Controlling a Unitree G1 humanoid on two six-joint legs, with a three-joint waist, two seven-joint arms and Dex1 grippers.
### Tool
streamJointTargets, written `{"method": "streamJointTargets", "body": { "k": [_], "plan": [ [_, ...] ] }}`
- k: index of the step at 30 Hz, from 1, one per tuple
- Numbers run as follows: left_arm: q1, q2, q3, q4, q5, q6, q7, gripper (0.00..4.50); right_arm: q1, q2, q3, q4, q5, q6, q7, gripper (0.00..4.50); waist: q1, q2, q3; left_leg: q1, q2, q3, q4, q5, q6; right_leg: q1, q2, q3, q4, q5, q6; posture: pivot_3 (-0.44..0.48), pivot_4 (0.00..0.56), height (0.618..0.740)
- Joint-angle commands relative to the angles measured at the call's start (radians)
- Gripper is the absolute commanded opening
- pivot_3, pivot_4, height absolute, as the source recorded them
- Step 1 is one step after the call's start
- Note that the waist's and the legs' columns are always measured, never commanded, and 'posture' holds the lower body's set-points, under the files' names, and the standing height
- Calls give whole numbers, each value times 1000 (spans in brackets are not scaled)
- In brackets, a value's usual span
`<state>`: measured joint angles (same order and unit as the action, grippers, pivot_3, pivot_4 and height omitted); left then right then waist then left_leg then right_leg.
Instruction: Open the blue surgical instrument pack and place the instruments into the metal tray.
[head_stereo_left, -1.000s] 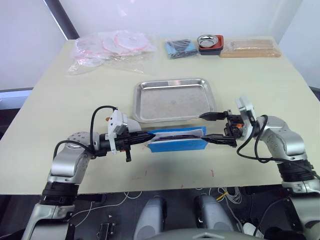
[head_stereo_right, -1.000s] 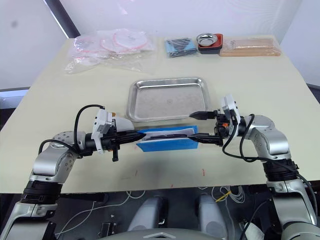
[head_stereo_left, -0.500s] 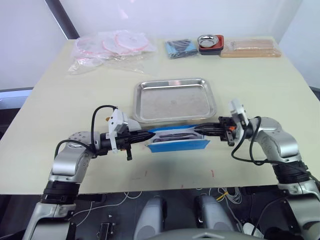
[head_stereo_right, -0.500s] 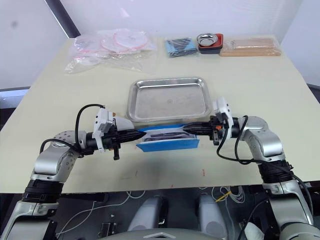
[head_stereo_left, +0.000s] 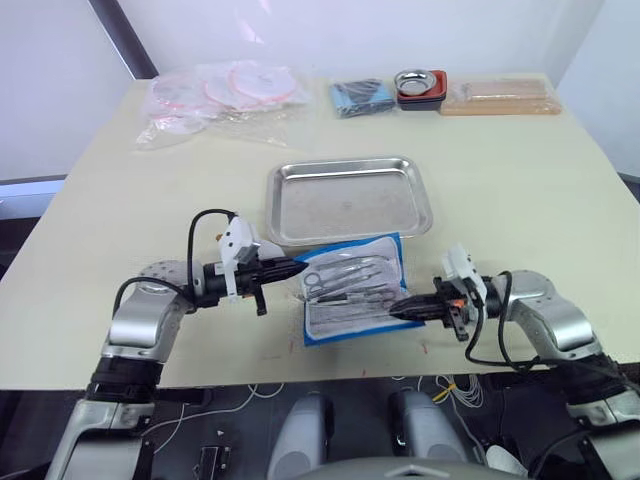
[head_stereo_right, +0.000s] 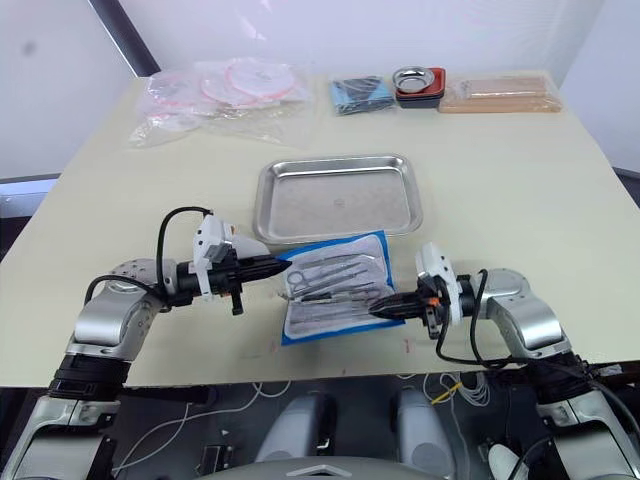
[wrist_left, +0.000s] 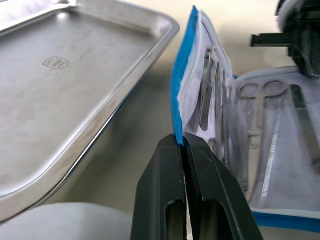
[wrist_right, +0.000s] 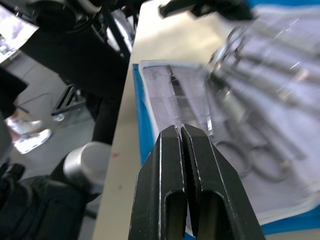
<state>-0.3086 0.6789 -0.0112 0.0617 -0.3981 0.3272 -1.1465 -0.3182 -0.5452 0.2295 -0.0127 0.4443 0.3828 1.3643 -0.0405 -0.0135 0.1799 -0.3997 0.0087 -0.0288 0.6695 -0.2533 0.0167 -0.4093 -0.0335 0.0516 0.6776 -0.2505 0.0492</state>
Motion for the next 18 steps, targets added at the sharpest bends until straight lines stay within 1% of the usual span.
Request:
{"method": "streamJointTargets", "body": {
  "k": [1,6,10,18],
  "plan": [
    [-3,-17,-56,41,49,-23,-13,0,5,-24,14,-16,-28,-19,5,100,2,0,0,0,0,0,0,0,0,0,0,0,0,0,0,0,150,740],
    [-35,-36,-95,101,96,-71,-34,0,14,-38,23,1,-53,-41,15,100,7,-1,0,0,-1,0,0,0,0,0,0,0,0,0,0,0,150,740],
    [-75,-60,-117,159,137,-118,-26,0,20,-38,27,-12,-50,-27,11,100,10,-1,-1,0,-2,0,0,0,0,0,0,0,0,0,0,0,150,740],
    [-129,-89,-159,252,194,-193,-55,0,18,-43,18,-4,-56,-44,4,100,30,0,-1,1,-2,-2,2,0,0,3,0,-2,0,0,0,0,150,740]
  ]
}}
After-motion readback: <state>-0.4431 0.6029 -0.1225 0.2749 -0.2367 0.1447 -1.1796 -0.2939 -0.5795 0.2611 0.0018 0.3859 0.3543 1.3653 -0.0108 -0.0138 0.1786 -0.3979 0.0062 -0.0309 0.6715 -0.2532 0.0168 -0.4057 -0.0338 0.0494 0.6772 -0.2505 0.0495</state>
